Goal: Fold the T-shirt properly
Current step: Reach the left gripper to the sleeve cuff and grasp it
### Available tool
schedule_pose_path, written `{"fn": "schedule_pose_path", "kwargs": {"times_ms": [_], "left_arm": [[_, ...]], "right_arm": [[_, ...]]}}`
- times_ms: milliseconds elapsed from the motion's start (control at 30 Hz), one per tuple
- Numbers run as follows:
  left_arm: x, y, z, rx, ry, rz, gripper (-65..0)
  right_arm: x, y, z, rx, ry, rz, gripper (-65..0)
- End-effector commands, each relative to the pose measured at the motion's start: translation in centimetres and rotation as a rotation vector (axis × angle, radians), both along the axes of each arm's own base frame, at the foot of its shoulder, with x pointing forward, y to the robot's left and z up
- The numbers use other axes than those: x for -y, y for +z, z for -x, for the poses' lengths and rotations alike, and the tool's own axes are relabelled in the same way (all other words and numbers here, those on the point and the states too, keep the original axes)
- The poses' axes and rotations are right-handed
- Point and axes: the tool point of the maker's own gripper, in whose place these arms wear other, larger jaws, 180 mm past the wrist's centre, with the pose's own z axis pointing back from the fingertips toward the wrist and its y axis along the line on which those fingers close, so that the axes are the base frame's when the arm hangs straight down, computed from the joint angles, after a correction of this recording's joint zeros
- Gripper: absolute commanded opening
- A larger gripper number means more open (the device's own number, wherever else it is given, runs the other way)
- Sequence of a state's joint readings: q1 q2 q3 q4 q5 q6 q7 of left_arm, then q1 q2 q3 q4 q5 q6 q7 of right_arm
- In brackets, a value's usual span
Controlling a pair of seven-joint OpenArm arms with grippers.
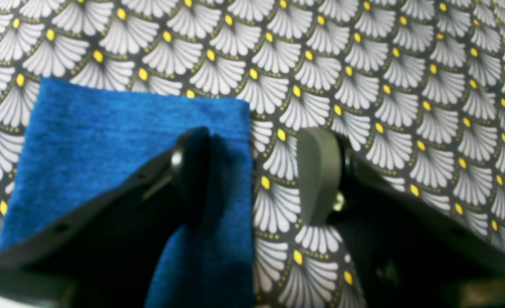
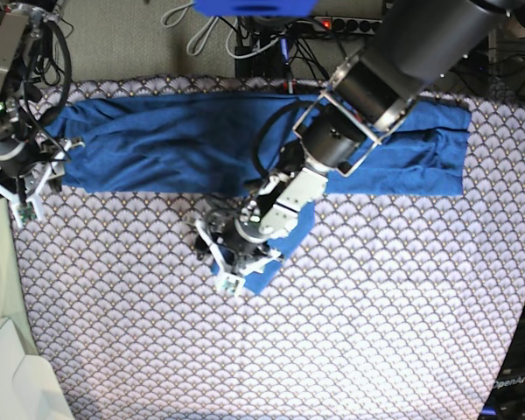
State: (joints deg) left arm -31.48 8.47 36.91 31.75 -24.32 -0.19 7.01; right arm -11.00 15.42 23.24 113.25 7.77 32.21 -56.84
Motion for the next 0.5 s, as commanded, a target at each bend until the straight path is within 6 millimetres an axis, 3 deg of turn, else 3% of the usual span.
{"fn": "schedule_pose_path", "kwargs": {"times_ms": [0, 300, 367, 467], "left_arm": [[0.59, 1.66, -1.19, 0.033, 0.001, 0.018, -32.8], [0.56, 1.52, -1.1, 0.028, 0.002, 0.018, -35.0], [0.57, 1.45, -1.03, 0.026, 0.003, 0.02, -44.3], [0.49, 1.37, -1.03, 0.023, 0.006, 0.017, -65.0]], "right_arm": [[0.31, 1.21, -0.65, 0.04, 0.011, 0.02, -35.5], [0.33, 1.16, -0.64, 0.038, 0.011, 0.02, -35.5], [0.37, 1.18, -0.64, 0.038, 0.011, 0.021, -35.5], [0.37, 1.14, -0.6, 0.037, 0.011, 0.021, -35.5]]}}
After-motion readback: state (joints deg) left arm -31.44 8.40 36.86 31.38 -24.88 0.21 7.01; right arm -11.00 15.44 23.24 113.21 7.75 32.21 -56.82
